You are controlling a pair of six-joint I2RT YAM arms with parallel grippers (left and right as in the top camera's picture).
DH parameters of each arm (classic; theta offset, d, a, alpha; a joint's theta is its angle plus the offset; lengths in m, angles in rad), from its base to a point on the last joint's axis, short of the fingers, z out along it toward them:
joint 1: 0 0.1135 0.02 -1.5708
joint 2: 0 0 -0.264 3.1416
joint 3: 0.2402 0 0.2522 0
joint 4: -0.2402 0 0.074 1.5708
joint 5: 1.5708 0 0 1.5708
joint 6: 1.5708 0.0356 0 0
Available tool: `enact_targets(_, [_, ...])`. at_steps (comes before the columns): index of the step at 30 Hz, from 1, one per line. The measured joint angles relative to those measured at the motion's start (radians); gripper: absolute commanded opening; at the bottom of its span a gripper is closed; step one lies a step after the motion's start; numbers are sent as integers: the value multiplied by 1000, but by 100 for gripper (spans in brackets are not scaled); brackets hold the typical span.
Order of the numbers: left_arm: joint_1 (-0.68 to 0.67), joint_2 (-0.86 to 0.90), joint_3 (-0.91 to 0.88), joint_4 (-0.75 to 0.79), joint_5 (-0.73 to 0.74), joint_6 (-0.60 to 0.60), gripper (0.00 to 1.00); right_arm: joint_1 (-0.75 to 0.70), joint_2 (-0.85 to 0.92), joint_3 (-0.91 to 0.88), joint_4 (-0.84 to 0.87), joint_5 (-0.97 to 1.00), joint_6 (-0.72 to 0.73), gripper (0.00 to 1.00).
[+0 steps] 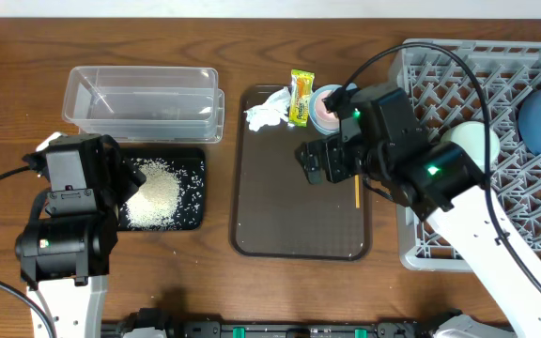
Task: Sort waste into correct bins and load items into the dishwasher rack
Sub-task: 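Move the right gripper back over the brown tray near the tissue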
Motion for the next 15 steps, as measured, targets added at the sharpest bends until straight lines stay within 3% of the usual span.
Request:
enact_targets(10, [0,0,0,0,0,0,88,0,207,0,5,4,-13,99])
enact_targets(15, [0,0,0,0,0,0,88,0,230,0,7,2,-13,99])
